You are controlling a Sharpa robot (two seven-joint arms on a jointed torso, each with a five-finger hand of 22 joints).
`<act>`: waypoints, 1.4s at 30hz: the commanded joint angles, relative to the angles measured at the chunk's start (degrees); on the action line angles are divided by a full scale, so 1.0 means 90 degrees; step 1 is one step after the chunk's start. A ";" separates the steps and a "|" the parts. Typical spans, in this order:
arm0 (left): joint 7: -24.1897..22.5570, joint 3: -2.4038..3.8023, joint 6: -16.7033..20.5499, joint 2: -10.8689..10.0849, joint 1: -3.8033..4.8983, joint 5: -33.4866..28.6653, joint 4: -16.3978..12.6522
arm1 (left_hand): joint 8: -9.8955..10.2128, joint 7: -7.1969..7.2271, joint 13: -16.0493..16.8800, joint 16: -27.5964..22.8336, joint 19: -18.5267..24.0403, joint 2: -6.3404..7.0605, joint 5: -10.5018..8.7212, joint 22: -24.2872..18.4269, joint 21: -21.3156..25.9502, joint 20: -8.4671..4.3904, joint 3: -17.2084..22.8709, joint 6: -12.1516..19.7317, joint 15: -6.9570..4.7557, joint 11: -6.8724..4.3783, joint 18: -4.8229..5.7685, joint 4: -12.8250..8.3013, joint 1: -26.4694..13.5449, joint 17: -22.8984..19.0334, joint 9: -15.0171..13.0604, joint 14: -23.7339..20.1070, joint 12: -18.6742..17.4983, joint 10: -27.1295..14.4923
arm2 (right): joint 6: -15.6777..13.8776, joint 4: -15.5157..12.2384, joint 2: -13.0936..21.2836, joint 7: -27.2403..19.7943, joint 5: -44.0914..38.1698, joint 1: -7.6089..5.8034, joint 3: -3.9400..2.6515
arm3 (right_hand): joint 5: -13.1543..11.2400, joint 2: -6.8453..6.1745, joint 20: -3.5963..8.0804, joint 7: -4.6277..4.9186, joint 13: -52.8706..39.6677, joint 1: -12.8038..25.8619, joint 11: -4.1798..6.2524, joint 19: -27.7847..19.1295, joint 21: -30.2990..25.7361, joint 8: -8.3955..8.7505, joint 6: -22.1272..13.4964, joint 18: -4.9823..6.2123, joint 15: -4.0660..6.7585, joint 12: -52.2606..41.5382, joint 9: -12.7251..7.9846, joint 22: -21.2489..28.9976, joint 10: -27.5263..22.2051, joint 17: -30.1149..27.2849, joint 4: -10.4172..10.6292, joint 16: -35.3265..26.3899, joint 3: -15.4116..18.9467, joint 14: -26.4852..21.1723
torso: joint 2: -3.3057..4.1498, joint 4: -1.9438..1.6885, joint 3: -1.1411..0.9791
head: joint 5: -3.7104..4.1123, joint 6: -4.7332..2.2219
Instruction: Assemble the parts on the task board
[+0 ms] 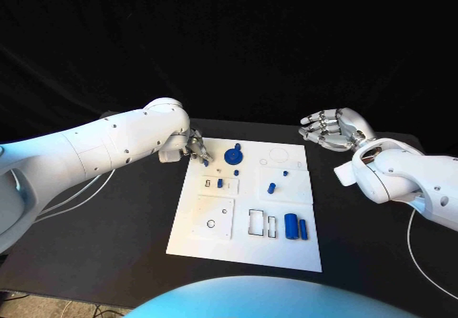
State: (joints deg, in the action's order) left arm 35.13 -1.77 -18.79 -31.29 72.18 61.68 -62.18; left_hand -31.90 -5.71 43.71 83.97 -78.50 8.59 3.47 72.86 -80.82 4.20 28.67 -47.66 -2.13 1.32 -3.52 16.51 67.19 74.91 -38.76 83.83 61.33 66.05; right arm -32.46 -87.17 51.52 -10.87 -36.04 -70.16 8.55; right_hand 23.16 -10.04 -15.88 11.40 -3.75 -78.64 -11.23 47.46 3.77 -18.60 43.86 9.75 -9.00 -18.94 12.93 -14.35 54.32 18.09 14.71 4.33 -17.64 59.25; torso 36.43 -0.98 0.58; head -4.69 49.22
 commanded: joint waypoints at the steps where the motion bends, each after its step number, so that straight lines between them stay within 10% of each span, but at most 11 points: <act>1: -0.0066 0.0002 -0.0105 0.0018 -0.0002 -0.0051 -0.0011 | -0.0043 0.0003 0.0015 0.0001 -0.0008 -0.0013 -0.0025 0.0010 0.0003 0.0006 0.0059 -0.0046 -0.0005 0.0001 -0.0062 -0.0009 0.0086 0.0602 0.0009 0.0355 0.0043 0.0064 | 0.0097 -0.0005 -0.0004 -0.0038 -0.0030 0.0004 -0.0001 | -0.0002 0.0009 0.0014 0.0360 0.0008 0.0036 0.0029 0.0026 0.0000 -0.0028 -0.0020 0.0089 0.0023 0.0039 -0.0006 0.0006 0.0003 -0.0005 -0.0030 -0.0003 -0.0025 0.0010 | 0.0000 -0.0003 0.0000 | 0.0001 0.0005; 14: -0.0227 0.0002 0.0403 -0.0072 -0.0003 -0.0507 -0.0080 | -0.0979 0.0191 0.0077 0.0043 -0.0079 -0.0020 -0.0029 0.0120 -0.0047 -0.0146 0.1777 0.0062 -0.0160 -0.0182 -0.0038 -0.0544 0.0883 0.0665 -0.0660 0.0393 0.0143 0.0345 | 0.0102 0.0004 0.0003 -0.0031 -0.0031 0.0005 -0.0001 | -0.0002 0.0009 0.0014 0.0360 0.0008 0.0036 0.0029 0.0026 0.0000 -0.0028 -0.0020 0.0089 0.0023 0.0039 -0.0006 0.0006 0.0003 -0.0005 -0.0030 -0.0003 -0.0025 0.0010 | -0.0003 0.0007 -0.0008 | 0.0005 0.0002; 42: -0.0303 0.0015 0.1138 -0.1372 -0.0143 -0.0723 -0.2094 | -0.1457 0.0272 0.0621 0.0081 -0.0239 0.0294 -0.0014 0.0346 -0.0174 -0.0197 0.2562 0.0071 -0.0221 -0.0253 0.0010 -0.0798 0.0551 0.0723 -0.0867 0.0422 0.0605 0.0733 | 0.0111 -0.0003 0.0057 -0.0014 -0.0033 0.0009 -0.0001 | 0.0015 0.0014 0.0014 0.0360 0.0009 0.0041 0.0030 0.0036 -0.0001 -0.0030 -0.0021 0.0088 0.0024 0.0046 -0.0010 0.0028 0.0006 -0.0024 -0.0035 -0.0004 -0.0036 0.0014 | -0.0023 -0.0022 -0.0001 | -0.0044 -0.0015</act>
State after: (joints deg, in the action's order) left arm 33.60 -1.68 -11.33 -43.59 70.95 53.86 -80.45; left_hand -39.07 -4.10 49.15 84.43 -80.37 10.74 3.07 74.97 -82.19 2.38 45.66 -46.60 -3.59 -1.04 -3.51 15.15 72.36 74.91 -38.99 84.04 66.59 72.33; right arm -32.28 -87.15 52.05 -10.78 -36.02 -70.14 8.55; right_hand 23.16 -10.04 -15.88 11.40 -3.75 -78.64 -11.23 47.46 3.77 -18.60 43.86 9.75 -9.00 -18.71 12.89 -14.14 54.32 17.93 14.54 4.33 -17.81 59.25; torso 36.24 -1.17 0.55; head -4.99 49.13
